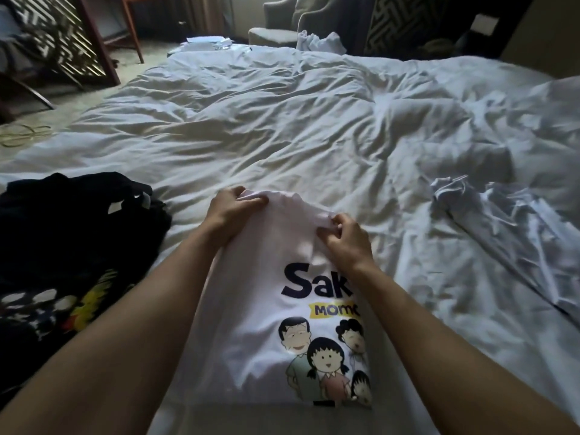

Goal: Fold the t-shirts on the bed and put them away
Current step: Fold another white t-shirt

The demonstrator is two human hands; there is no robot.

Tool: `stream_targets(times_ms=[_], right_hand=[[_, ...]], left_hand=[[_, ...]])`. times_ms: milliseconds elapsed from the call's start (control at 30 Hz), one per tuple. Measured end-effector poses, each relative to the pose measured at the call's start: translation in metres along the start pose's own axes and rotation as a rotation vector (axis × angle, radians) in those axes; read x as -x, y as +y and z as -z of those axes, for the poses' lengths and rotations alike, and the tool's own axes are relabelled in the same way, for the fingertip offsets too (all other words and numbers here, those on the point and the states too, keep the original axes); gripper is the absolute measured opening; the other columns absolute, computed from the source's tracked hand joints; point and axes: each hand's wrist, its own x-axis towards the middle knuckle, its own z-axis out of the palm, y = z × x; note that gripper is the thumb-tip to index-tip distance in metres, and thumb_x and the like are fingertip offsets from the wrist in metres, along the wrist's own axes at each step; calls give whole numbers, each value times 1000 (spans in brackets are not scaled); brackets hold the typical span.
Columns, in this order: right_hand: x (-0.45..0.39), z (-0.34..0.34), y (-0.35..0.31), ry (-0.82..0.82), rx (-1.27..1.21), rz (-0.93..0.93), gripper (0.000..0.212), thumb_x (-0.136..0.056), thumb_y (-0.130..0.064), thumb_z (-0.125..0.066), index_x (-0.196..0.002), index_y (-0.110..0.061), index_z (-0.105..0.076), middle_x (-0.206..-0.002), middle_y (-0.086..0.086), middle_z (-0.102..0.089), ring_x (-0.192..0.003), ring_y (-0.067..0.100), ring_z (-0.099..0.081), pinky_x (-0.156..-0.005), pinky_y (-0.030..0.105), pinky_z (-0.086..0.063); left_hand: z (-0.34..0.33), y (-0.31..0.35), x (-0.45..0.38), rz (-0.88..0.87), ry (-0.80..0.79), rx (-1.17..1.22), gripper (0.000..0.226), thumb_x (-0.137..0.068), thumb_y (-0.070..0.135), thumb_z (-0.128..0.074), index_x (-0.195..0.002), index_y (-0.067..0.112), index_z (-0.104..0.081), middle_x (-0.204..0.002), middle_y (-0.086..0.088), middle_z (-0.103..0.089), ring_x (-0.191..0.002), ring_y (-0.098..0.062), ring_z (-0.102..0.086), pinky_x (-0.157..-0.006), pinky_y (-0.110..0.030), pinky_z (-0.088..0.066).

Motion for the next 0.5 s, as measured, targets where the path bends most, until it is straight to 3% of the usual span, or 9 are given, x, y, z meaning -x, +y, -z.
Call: stream_targets(times_ms=[100, 233, 300, 400, 500], right_hand=[[-8, 3, -4, 67, -58, -27, 20, -92, -30, -61, -97, -11, -61, -95, 10, -70, -93, 32, -64, -78, 40, -50], [-10, -4, -4, 80, -11, -60, 23, -93, -29, -60, -106, -10, -56, -106, 14, -68, -102, 35, -61, -79, 37, -43], [-1, -5, -4, 86, -6, -42, 36, -92, -31, -63, -118, -9, -50, -118, 15, -62, -109, 34, -59, -84, 36, -42], [24, -4, -5, 63, 89, 41, 75, -90, -46, -64, -147, -10, -30, -137, 16, -43, -124, 34, -48, -99, 39, -42], [59, 2, -12, 16, 291, 81, 91, -89, -60, -54, -157, -24, -5, -156, 15, -18, -140, 34, -27, -113, 45, -29]], left_hand=[[-6, 4, -7, -45, 108, -108, 34, -79, 42, -75, -94, 12, -68, -95, -8, -72, -93, -26, -65, -77, -34, -48], [-20, -3, -12, -82, 170, -256, 35, -91, 40, -66, -109, 11, -67, -114, -12, -69, -109, -30, -61, -83, -32, -42], [-19, -7, -8, -69, 176, -296, 40, -93, 39, -62, -123, 13, -61, -124, -14, -64, -117, -33, -57, -91, -34, -42], [-10, -3, 14, -74, 231, -402, 53, -95, 38, -55, -144, 21, -44, -138, -16, -46, -125, -36, -47, -103, -40, -38], [-10, 10, 61, -167, 219, -604, 54, -96, 44, -51, -147, 26, -43, -151, -12, -35, -132, -38, -35, -107, -45, -34]])
